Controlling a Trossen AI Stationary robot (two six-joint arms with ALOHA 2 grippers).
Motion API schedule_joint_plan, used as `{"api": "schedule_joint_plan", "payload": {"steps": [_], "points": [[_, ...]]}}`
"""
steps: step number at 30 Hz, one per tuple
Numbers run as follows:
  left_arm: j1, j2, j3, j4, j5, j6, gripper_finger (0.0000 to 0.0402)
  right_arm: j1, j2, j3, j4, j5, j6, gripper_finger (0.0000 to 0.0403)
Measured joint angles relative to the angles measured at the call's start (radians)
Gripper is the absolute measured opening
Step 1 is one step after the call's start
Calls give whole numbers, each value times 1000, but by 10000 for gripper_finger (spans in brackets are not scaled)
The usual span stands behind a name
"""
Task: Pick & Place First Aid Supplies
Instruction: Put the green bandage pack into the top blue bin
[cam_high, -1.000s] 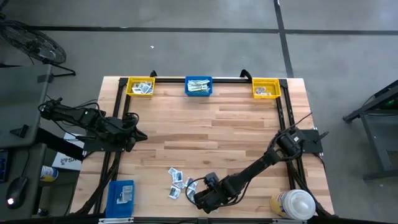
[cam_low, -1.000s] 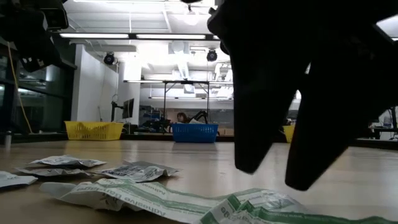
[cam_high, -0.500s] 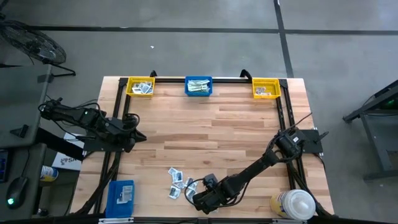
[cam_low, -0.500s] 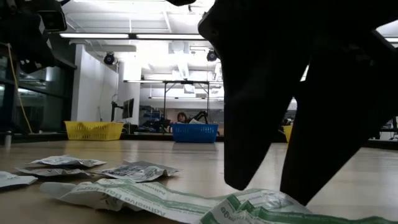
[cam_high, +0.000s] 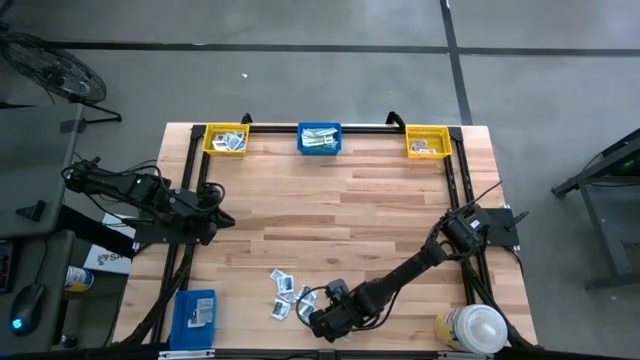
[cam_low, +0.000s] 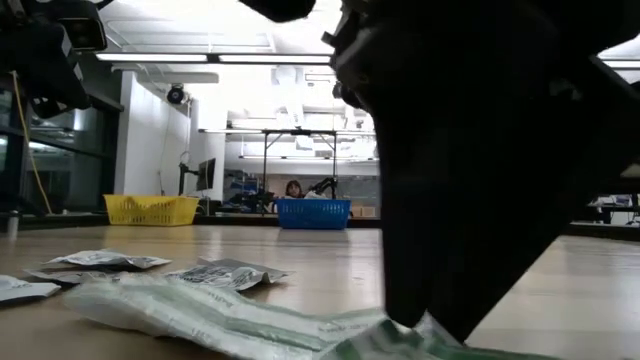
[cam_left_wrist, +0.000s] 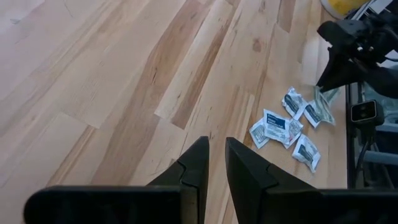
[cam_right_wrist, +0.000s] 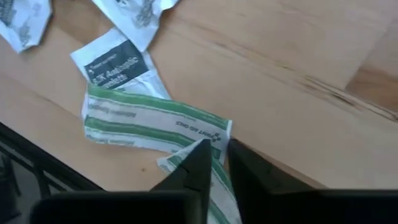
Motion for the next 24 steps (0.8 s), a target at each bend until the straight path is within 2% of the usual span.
{"api": "schedule_joint_plan", "payload": {"steps": [3,5,14,24], "points": [[0,0,0,0,0,0,53,0,0,-1,-13,-6,0,15],[0,0,0,0,0,0,53,0,1,-1,-17,-6,0,5],[0,0,0,0,-1,0,53,-9,-14,-3,-27,15,-8,1],[0,0,1,0,-2,0,53,-32,-66,-3,-33,122,-55,0]]}}
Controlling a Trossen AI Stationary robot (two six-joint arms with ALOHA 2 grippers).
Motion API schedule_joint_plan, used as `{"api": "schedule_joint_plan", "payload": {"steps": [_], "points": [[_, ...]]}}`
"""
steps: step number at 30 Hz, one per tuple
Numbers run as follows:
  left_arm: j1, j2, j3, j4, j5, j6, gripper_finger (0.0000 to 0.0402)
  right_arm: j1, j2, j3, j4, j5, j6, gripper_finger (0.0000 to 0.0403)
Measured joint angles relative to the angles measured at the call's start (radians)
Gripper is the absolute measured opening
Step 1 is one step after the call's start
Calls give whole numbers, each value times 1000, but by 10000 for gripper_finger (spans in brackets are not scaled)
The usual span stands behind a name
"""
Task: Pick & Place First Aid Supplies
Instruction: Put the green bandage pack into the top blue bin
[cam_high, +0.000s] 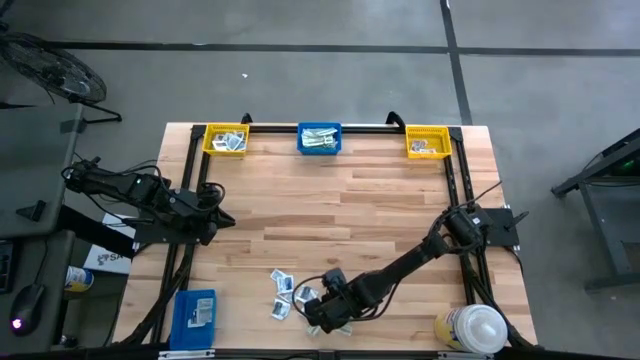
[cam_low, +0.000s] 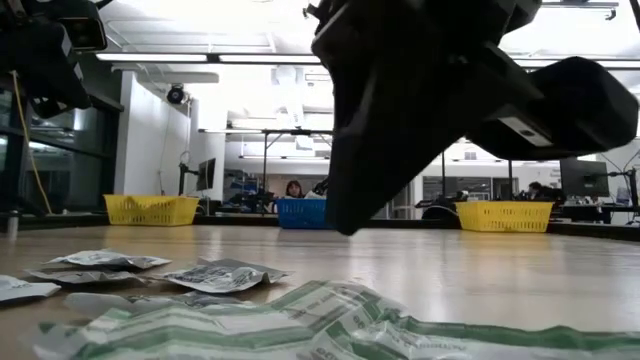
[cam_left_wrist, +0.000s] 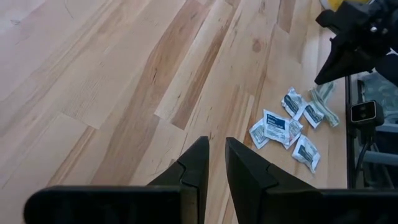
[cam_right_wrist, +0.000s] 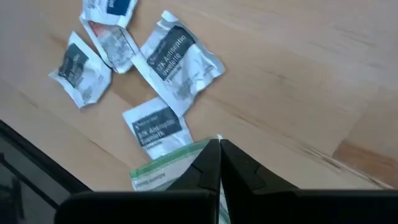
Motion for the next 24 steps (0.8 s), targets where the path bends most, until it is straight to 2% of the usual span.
{"api": "schedule_joint_plan", "payload": {"steps": [5,8,11,14,20,24], "points": [[0,0,0,0,0,0,53,-12,-7,0,-11,-3,-47,0],[0,0,0,0,0,0,53,-13,-8,0,-2,-13,-138,1],[0,0,0,0,0,0,53,-19,-9,0,-2,-67,-255,17],[0,0,0,0,0,0,53,-35,-8,0,-4,-143,-344,55],[0,0,0,0,3,0,53,-83,-5,0,2,-251,-471,159],[0,0,0,-4,14,0,53,-111,-5,0,10,-353,-547,203]]}}
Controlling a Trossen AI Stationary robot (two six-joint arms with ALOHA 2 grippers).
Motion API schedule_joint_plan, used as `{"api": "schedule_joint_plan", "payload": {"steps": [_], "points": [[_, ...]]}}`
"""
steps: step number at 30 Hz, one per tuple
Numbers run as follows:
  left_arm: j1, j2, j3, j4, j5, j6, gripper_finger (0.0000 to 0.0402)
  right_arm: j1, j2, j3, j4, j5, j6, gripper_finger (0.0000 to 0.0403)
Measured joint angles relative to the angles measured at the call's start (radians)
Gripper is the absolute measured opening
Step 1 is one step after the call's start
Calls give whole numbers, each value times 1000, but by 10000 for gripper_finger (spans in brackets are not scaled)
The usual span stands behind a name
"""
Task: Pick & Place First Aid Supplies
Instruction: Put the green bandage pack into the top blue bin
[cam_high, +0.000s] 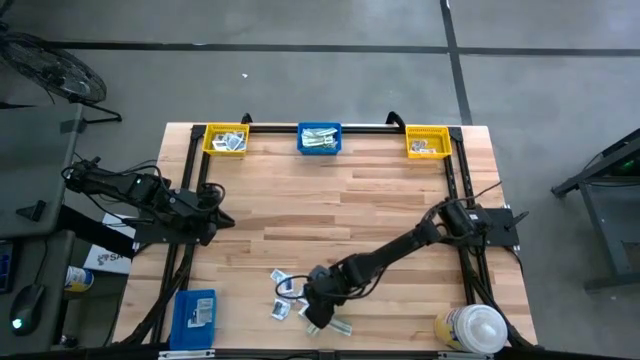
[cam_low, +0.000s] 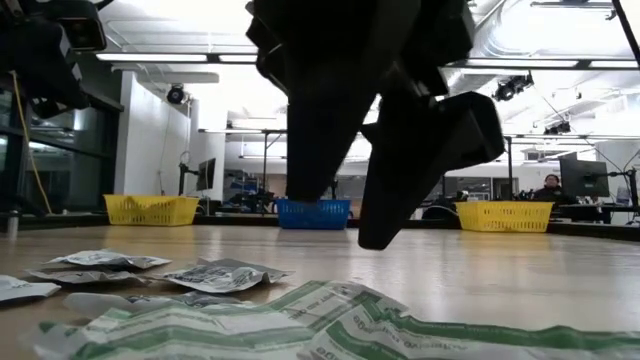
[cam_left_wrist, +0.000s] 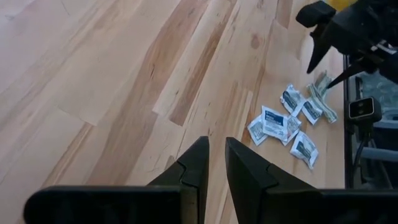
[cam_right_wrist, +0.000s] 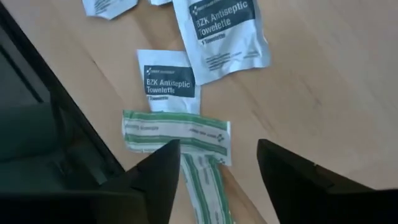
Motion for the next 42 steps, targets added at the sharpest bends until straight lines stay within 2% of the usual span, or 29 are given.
{"api": "schedule_joint_plan", "payload": {"steps": [5,12,17,31,35,42], "points": [[0,0,0,-22,16,0,53,-20,0,-1,4,-43,-35,217],[0,0,0,-40,40,0,53,-19,-4,-188,350,-94,46,212],[0,0,0,-49,40,0,53,-18,-8,-278,481,-139,69,207],[0,0,0,-49,45,0,53,-40,-4,-304,451,-217,-99,206],[0,0,0,-49,45,-1,53,-47,-4,-303,458,-257,-113,206],[0,0,0,-48,45,-4,53,-30,-4,-304,477,-264,-109,198]]}}
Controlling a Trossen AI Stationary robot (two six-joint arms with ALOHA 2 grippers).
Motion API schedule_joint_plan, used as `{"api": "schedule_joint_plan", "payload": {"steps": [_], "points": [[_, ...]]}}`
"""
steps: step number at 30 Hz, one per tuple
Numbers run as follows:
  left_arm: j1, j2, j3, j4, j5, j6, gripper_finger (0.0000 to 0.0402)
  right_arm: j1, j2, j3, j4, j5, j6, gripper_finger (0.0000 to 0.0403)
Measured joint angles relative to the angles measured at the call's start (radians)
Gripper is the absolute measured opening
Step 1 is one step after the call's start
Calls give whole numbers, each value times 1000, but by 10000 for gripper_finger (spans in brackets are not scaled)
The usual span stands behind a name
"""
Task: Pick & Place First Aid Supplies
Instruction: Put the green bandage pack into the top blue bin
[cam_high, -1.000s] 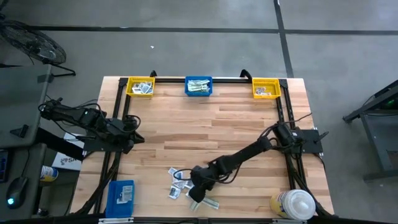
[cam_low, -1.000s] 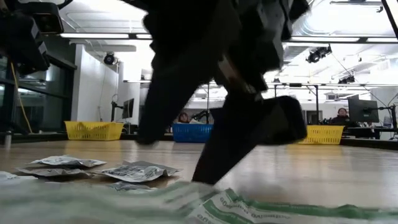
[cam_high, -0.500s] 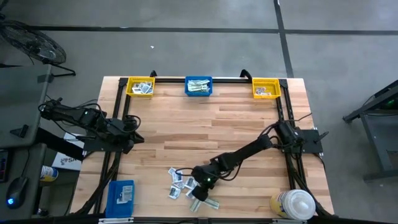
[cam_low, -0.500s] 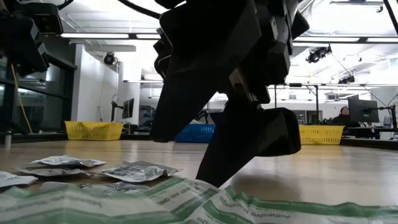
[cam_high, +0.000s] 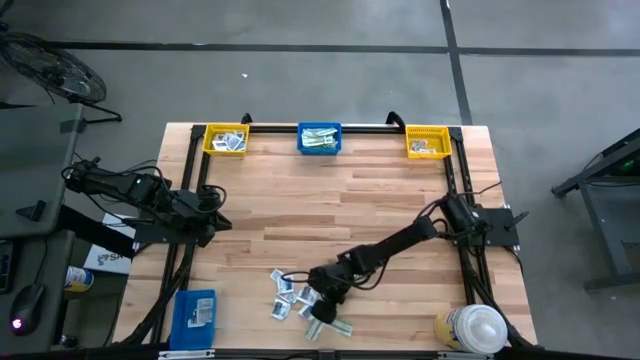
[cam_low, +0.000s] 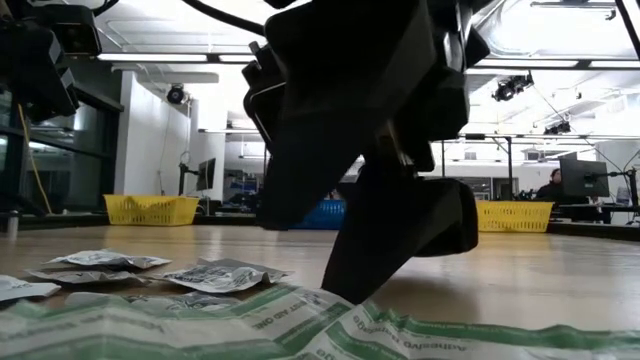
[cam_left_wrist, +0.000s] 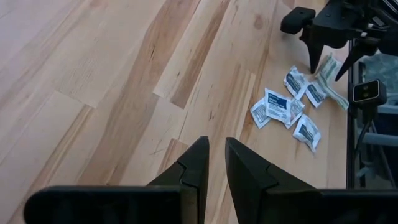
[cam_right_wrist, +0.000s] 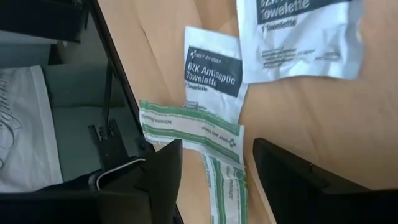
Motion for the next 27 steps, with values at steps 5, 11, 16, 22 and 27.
{"api": "schedule_joint_plan", "payload": {"steps": [5,11,16,22,27], "points": [[0,0,0,0,0,0,53,14,1,-2,28,-22,15,186],[0,0,0,0,0,0,53,19,2,-4,62,-31,30,173],[0,0,0,0,-5,0,53,19,3,-4,79,-23,53,150],[0,0,0,0,-13,0,53,20,4,-4,94,2,112,112],[0,0,0,1,-15,0,53,21,4,-3,102,33,168,74]]}}
